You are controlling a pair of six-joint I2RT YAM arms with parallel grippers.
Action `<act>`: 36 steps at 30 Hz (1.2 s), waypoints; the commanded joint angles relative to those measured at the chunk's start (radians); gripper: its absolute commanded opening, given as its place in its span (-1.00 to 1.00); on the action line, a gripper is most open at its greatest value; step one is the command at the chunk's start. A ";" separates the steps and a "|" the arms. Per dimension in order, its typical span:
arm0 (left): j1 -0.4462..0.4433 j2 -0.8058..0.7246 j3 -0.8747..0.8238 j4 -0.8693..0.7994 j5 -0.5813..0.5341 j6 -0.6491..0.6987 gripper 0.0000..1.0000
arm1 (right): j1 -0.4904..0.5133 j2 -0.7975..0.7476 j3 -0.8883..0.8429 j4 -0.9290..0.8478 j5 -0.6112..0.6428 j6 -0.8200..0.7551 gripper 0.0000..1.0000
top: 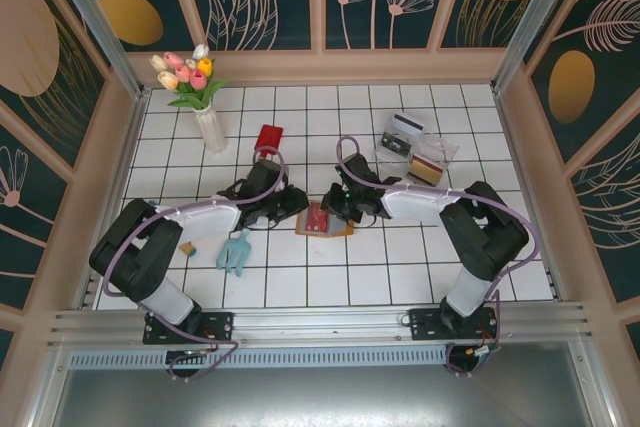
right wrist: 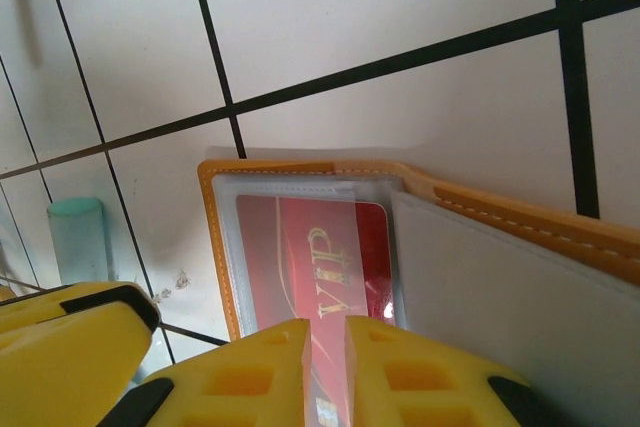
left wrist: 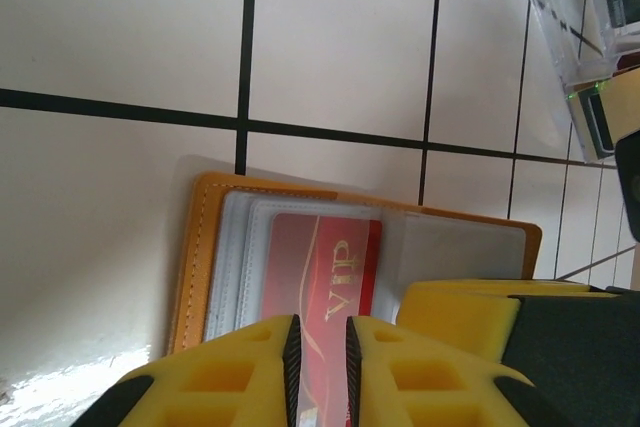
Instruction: Take the credit cards out of the card holder
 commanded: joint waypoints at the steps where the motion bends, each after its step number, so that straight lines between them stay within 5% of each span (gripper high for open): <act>1: 0.000 0.040 0.031 0.005 0.037 0.023 -0.56 | -0.001 0.010 0.003 -0.013 -0.005 -0.033 -0.64; 36: 0.001 0.087 0.000 -0.005 0.016 0.022 -0.67 | -0.014 0.051 -0.024 0.000 -0.045 -0.169 -0.64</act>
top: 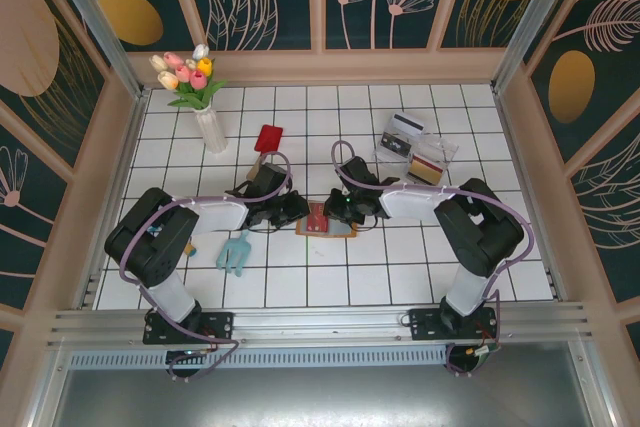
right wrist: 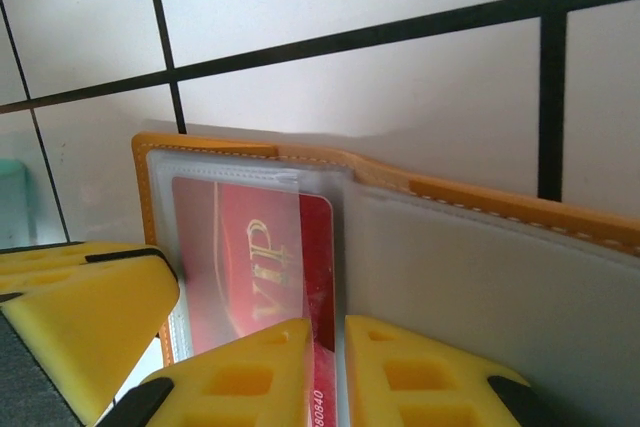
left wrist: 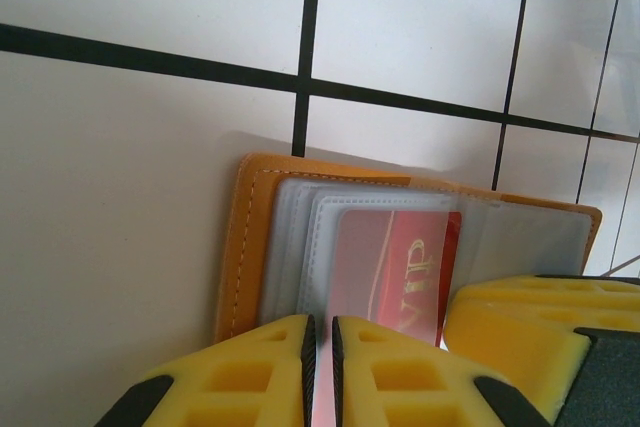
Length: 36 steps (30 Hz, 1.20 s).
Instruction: Take the credit cards out of the card holder
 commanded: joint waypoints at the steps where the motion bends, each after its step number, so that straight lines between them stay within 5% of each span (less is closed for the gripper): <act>1: 0.000 -0.010 -0.006 -0.017 -0.018 0.014 -0.67 | -0.006 0.018 -0.019 0.024 -0.031 -0.032 -0.64; 28: 0.001 -0.031 -0.007 -0.054 -0.059 0.022 -0.67 | -0.069 -0.058 -0.108 0.009 -0.010 -0.056 -0.80; 36: -0.001 -0.076 0.040 -0.054 -0.043 0.056 -0.65 | -0.073 -0.069 -0.126 0.060 -0.070 -0.064 -0.64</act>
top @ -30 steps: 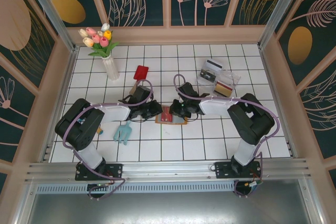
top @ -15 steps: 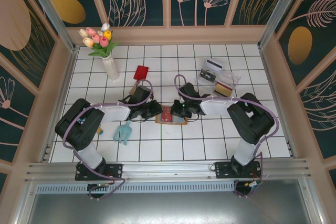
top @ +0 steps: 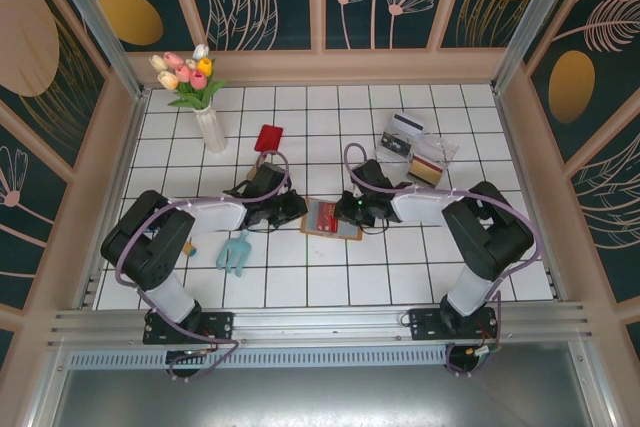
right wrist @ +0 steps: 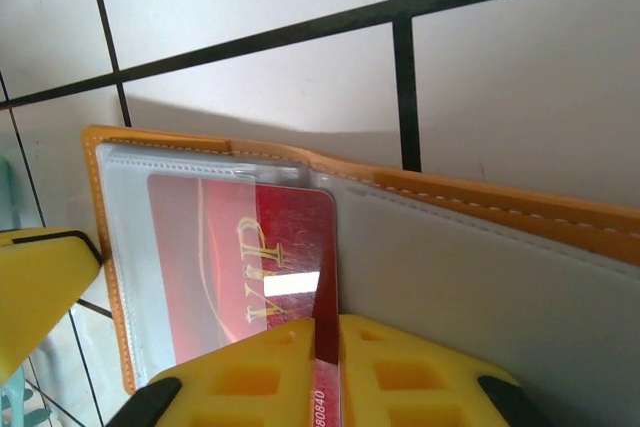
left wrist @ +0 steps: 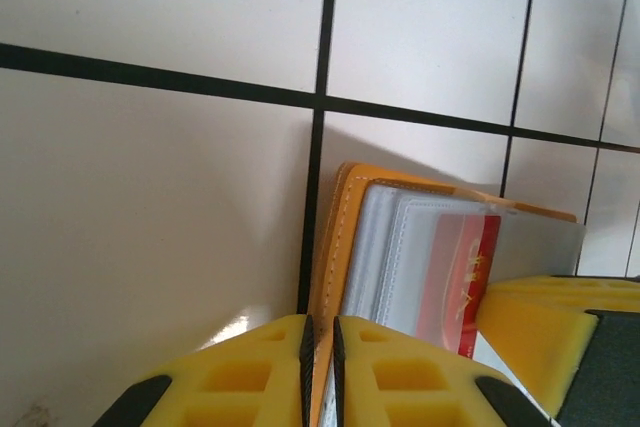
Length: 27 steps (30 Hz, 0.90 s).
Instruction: Take the credit cards out of the card holder
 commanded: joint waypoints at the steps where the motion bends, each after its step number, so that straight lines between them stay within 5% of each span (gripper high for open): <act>1: -0.003 -0.052 0.047 -0.017 0.000 0.039 -0.65 | -0.005 -0.025 -0.022 -0.001 -0.016 -0.022 -0.61; 9: -0.051 -0.074 0.094 -0.010 -0.035 0.021 -0.64 | -0.005 -0.108 -0.049 0.022 0.016 0.020 -0.32; 27: -0.117 0.038 0.061 0.108 -0.066 -0.064 -0.80 | -0.001 -0.103 -0.091 0.072 0.028 0.075 -0.41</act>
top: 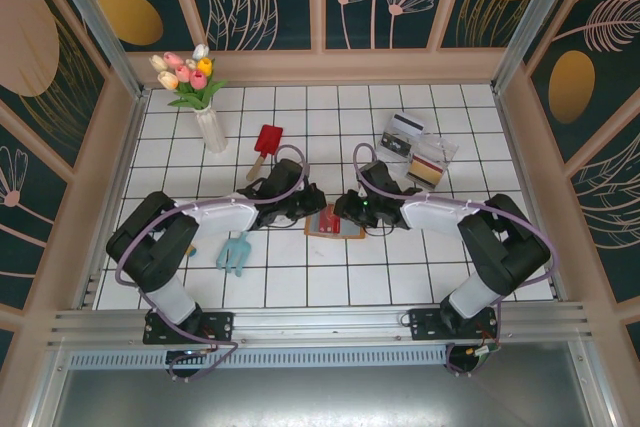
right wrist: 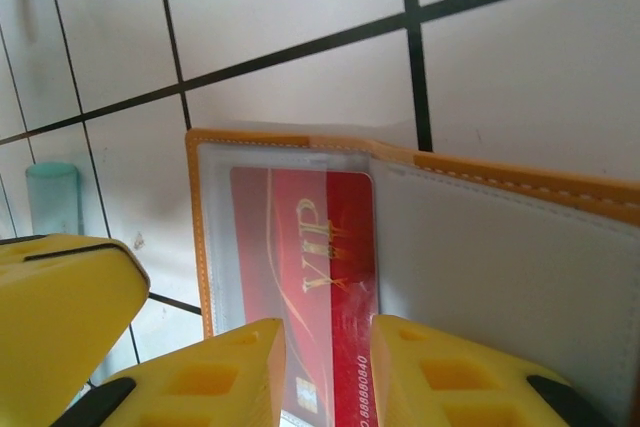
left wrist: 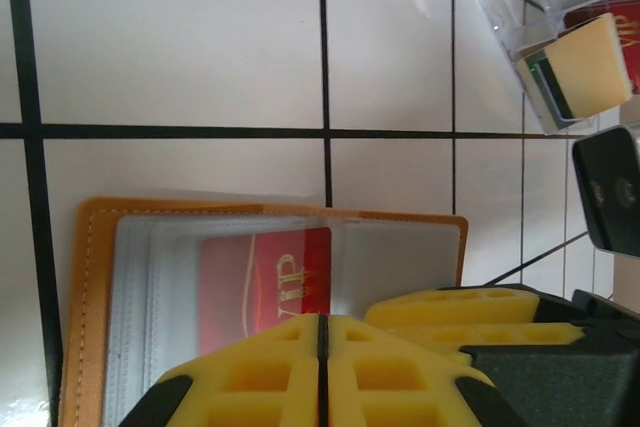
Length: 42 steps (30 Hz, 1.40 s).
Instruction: Take the credit cards out of the card holder
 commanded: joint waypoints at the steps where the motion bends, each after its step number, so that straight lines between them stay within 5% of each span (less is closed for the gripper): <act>1: -0.007 0.015 -0.026 0.023 -0.039 -0.022 -0.80 | -0.001 0.013 -0.020 0.029 0.007 0.006 -0.41; 27: -0.011 0.065 -0.161 0.051 -0.070 -0.066 -0.84 | -0.024 0.057 -0.107 0.163 -0.095 -0.036 -0.61; 42: -0.010 0.031 -0.176 0.042 -0.090 -0.067 -0.82 | -0.062 -0.111 -0.172 0.067 -0.045 -0.063 -0.84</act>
